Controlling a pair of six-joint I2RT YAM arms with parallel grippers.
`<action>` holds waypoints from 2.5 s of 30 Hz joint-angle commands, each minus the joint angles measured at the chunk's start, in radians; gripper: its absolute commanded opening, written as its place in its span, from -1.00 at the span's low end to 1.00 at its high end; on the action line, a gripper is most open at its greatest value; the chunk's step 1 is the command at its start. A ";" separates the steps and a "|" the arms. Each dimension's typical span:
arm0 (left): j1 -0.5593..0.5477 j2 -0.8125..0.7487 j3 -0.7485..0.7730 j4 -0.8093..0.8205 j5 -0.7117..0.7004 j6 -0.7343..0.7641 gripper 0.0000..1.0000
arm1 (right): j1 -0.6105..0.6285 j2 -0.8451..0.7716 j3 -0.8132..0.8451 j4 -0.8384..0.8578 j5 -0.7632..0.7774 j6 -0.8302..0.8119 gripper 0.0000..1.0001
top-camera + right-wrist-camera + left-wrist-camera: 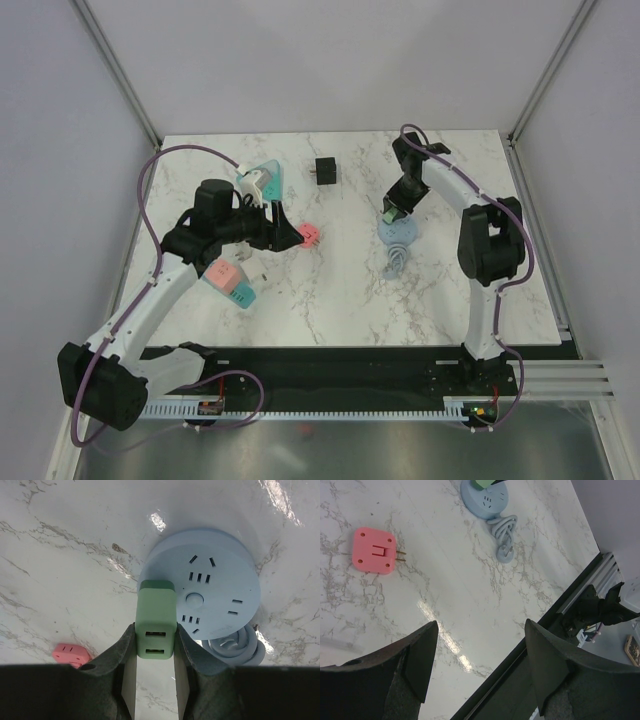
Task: Insert the plug
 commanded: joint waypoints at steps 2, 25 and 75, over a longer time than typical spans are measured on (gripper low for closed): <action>-0.005 -0.033 0.001 0.037 -0.026 -0.003 0.54 | 0.040 0.184 -0.044 -0.031 0.083 -0.025 -1.00; -0.005 -0.017 0.007 0.003 -0.078 0.023 0.57 | 0.043 0.160 0.131 -0.071 0.114 -0.143 -0.78; -0.005 1.086 0.868 -0.425 -0.445 -0.019 0.17 | -0.007 -0.524 -0.214 0.166 -0.205 -0.590 0.95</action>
